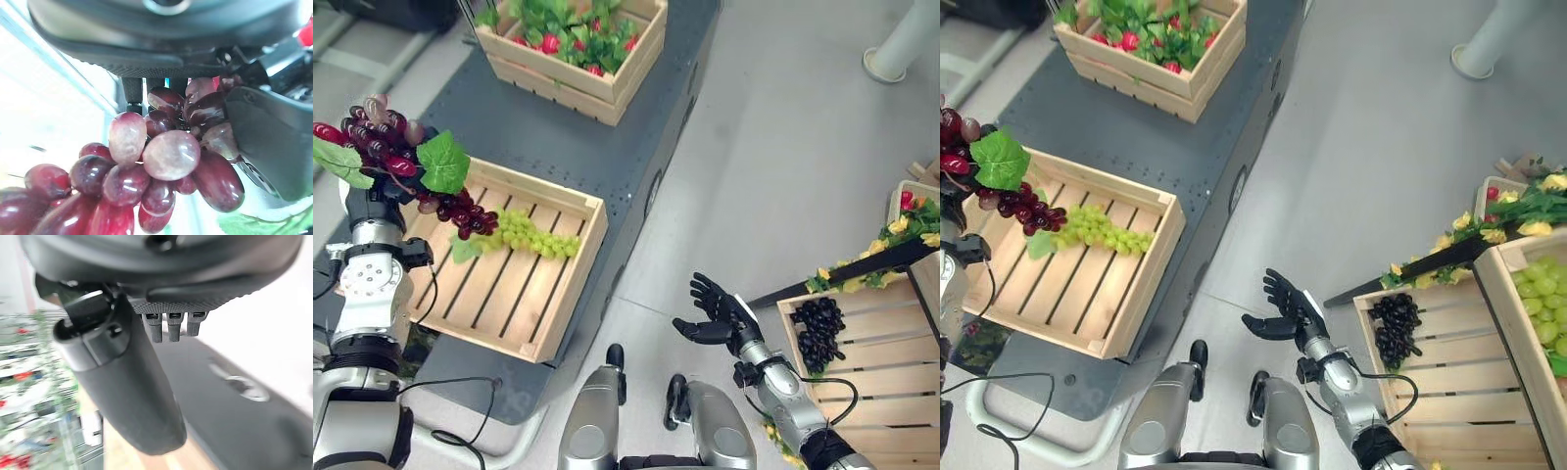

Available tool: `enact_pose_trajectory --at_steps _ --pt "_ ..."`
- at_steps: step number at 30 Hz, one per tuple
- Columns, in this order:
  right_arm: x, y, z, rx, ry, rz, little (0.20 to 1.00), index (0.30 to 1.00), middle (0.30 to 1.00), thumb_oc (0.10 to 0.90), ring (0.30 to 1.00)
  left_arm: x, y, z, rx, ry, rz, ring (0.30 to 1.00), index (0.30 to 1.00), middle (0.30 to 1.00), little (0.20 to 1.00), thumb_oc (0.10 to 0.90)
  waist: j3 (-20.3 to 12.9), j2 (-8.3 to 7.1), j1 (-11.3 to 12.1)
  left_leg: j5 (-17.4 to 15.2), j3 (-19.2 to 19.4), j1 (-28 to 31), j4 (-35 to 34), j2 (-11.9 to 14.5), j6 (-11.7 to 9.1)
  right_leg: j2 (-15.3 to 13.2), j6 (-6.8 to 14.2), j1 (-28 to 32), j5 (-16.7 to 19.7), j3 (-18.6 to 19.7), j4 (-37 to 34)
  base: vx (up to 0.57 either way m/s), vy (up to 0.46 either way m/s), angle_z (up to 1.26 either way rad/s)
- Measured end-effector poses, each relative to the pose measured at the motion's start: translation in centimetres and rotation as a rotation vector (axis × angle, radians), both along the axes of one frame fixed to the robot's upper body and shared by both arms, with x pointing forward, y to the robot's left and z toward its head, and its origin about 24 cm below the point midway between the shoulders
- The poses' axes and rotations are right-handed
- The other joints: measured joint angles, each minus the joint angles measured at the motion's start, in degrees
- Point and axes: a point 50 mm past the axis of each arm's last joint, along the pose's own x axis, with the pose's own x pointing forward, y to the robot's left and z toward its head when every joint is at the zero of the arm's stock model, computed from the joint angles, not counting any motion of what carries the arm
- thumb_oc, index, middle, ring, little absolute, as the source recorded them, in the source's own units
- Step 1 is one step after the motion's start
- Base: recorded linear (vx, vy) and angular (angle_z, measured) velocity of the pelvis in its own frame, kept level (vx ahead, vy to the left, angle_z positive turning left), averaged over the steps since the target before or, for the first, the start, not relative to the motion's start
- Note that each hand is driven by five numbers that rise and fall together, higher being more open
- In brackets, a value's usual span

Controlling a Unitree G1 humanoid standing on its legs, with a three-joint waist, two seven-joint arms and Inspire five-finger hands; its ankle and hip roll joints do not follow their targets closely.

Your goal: Pick up the fruits from the basket on one side to the basket on the other side

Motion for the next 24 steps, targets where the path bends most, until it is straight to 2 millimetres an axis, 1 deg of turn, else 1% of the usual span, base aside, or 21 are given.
enact_pose_trajectory --at_steps 2,4,6,7,8,9,10,11,12,13,14,16,17,19,20,21,22,24 --pt "0.3 0.2 0.6 0.002 -0.017 0.002 0.900 0.900 0.900 0.800 0.900 0.3 -0.9 0.2 -0.029 -0.028 -0.049 0.300 0.300 0.300 0.300 0.400 -1.0 0.81 0.0 0.9 -0.4 2.1 -2.7 -0.2 0.0 0.4 0.2 2.3 1.0 0.0 -3.0 0.01 -0.084 0.07" --pt "0.5 0.5 1.2 0.011 -0.042 0.007 0.900 0.900 0.900 0.800 0.900 0.5 -1.7 0.5 -0.056 -0.057 -0.103 0.300 0.300 0.300 0.300 0.400 -3.3 1.19 0.0 1.7 -0.5 3.2 -5.1 -0.3 -0.1 0.6 0.3 3.3 1.6 -0.1 -5.3 0.00 -0.091 0.04" --pt "1.2 0.9 2.5 0.023 -0.093 0.026 0.900 0.900 0.900 0.800 0.900 0.7 -2.6 1.0 -0.095 -0.092 -0.166 0.300 0.300 0.300 0.300 0.400 -5.3 1.52 -0.4 2.6 -0.7 5.8 -8.2 -0.4 -0.1 1.0 0.5 6.0 2.7 -0.1 -8.7 -0.01 -0.088 0.03" --pt "1.3 1.0 2.9 0.024 -0.105 0.030 0.900 0.900 0.900 0.800 0.900 0.8 -2.8 1.0 -0.104 -0.095 -0.182 0.300 0.300 0.300 0.300 0.400 -6.1 1.61 -0.5 2.8 -0.7 6.1 -8.8 -0.4 -0.1 1.1 0.5 6.5 3.0 -0.1 -9.6 -0.01 -0.087 0.03" --pt "1.7 1.2 3.5 0.025 -0.124 0.039 0.900 0.900 0.900 0.800 0.900 1.0 -3.3 1.0 -0.109 -0.093 -0.208 0.300 0.300 0.300 0.300 0.400 -7.6 1.80 -0.6 3.1 -0.8 6.5 -9.8 -0.4 -0.1 1.3 0.6 7.3 3.7 -0.1 -11.2 -0.01 -0.098 0.04" --pt "2.4 1.3 4.5 0.018 -0.150 0.057 0.900 0.900 0.900 0.800 0.900 1.3 -3.9 1.1 -0.113 -0.095 -0.243 0.300 0.300 0.300 0.300 0.400 -8.4 2.08 -0.7 3.6 -1.0 7.5 -11.1 -0.5 0.0 1.5 0.7 8.6 4.4 0.0 -13.1 -0.01 -0.095 0.03" --pt "2.7 1.4 5.0 0.015 -0.166 0.067 0.900 0.900 0.900 0.800 0.900 1.4 -4.3 1.2 -0.111 -0.097 -0.260 0.300 0.300 0.300 0.300 0.400 -8.5 2.15 -0.7 3.8 -1.2 8.1 -11.8 -0.6 0.0 1.6 0.8 9.2 4.7 0.0 -13.9 -0.01 -0.092 0.04" --pt "3.6 1.6 6.3 0.026 -0.189 0.095 0.900 0.900 0.900 0.800 0.900 1.6 -5.1 1.5 -0.102 -0.102 -0.301 0.300 0.300 0.300 0.300 0.400 -9.0 2.36 -1.0 4.5 -2.2 9.2 -13.4 -0.8 -0.1 1.7 0.9 10.3 5.6 0.0 -16.1 -0.01 -0.081 0.00" --pt "3.9 1.6 6.8 0.038 -0.196 0.108 0.900 0.900 0.900 0.800 0.900 1.7 -5.5 1.5 -0.096 -0.099 -0.323 0.300 0.300 0.300 0.300 0.400 -9.7 2.42 -1.0 4.8 -2.2 9.3 -14.1 -0.8 -0.1 1.8 1.0 10.4 6.0 0.1 -16.8 -0.01 -0.082 0.00" --pt "4.4 1.8 8.0 0.075 -0.209 0.140 0.900 0.900 0.900 0.800 0.900 2.0 -6.4 1.7 -0.089 -0.101 -0.368 0.300 0.300 0.300 0.300 0.400 -10.7 2.48 -1.0 5.5 -2.3 9.7 -15.7 -0.8 0.0 1.9 1.1 11.1 6.9 0.1 -18.7 0.00 -0.076 0.00" --pt "4.7 2.0 8.6 0.089 -0.216 0.164 0.900 0.900 0.900 0.800 0.900 2.2 -7.0 1.8 -0.095 -0.111 -0.391 0.300 0.300 0.300 0.300 0.400 -10.9 2.51 -1.0 5.7 -2.3 10.1 -16.3 -0.9 0.0 2.0 1.2 11.5 7.4 0.1 -19.7 0.00 -0.073 -0.01" --pt "5.8 2.8 10.8 0.126 -0.264 0.238 0.900 0.900 0.900 0.800 0.900 2.7 -8.5 2.3 -0.129 -0.139 -0.461 0.300 0.300 0.300 0.300 0.400 -11.0 2.55 -1.2 6.1 -2.2 11.2 -17.4 -1.0 0.2 2.1 1.4 13.1 8.4 0.2 -22.1 0.00 -0.078 -0.02" --pt "6.1 3.1 11.3 0.123 -0.274 0.258 0.900 0.900 0.900 0.800 0.900 2.9 -8.9 2.4 -0.134 -0.144 -0.475 0.300 0.300 0.300 0.300 0.400 -11.2 2.57 -1.2 6.2 -2.1 11.2 -17.7 -1.0 0.2 2.1 1.4 13.2 8.8 0.3 -22.7 -0.01 -0.077 -0.04" --pt "6.8 4.2 13.5 0.161 -0.298 0.350 0.900 0.900 0.900 0.800 0.900 3.5 -10.3 2.8 -0.138 -0.160 -0.526 0.300 0.300 0.300 0.300 0.400 -11.4 2.55 -1.2 7.0 -2.1 11.8 -19.3 -1.0 0.1 2.4 1.4 14.2 10.4 0.5 -25.5 -0.01 -0.085 -0.07" --pt "6.9 4.5 14.0 0.173 -0.300 0.374 0.900 0.900 0.900 0.800 0.900 3.6 -10.6 2.9 -0.133 -0.159 -0.537 0.300 0.300 0.300 0.300 0.400 -11.5 2.57 -1.2 7.2 -2.1 12.0 -19.8 -0.9 0.1 2.4 1.4 14.6 10.8 0.5 -26.2 -0.01 -0.081 -0.05" --pt "7.3 5.1 14.8 0.175 -0.293 0.411 0.900 0.900 0.900 0.800 0.900 3.9 -11.4 3.0 -0.131 -0.159 -0.561 0.300 0.300 0.300 0.300 0.400 -11.6 2.57 -1.3 7.7 -2.2 12.1 -20.5 -1.0 0.1 2.5 1.5 15.3 11.6 0.5 -27.8 -0.01 -0.067 -0.03" --pt "7.6 5.4 15.3 0.189 -0.278 0.426 0.900 0.900 0.900 0.800 0.900 4.1 -12.0 3.1 -0.136 -0.162 -0.580 0.300 0.300 0.300 0.300 0.400 -11.9 2.60 -1.3 8.1 -2.4 12.2 -21.3 -1.0 0.1 2.6 1.4 15.4 12.2 0.5 -28.7 -0.03 -0.081 -0.01" --pt "8.2 6.0 16.6 0.206 -0.259 0.460 0.900 0.900 0.900 0.800 0.900 4.8 -14.2 3.6 -0.127 -0.162 -0.653 0.300 0.300 0.300 0.300 0.400 -12.1 2.57 -1.2 9.3 -2.5 12.9 -23.4 -1.0 0.2 2.8 1.4 16.0 13.4 0.5 -30.8 -0.06 -0.091 0.01"
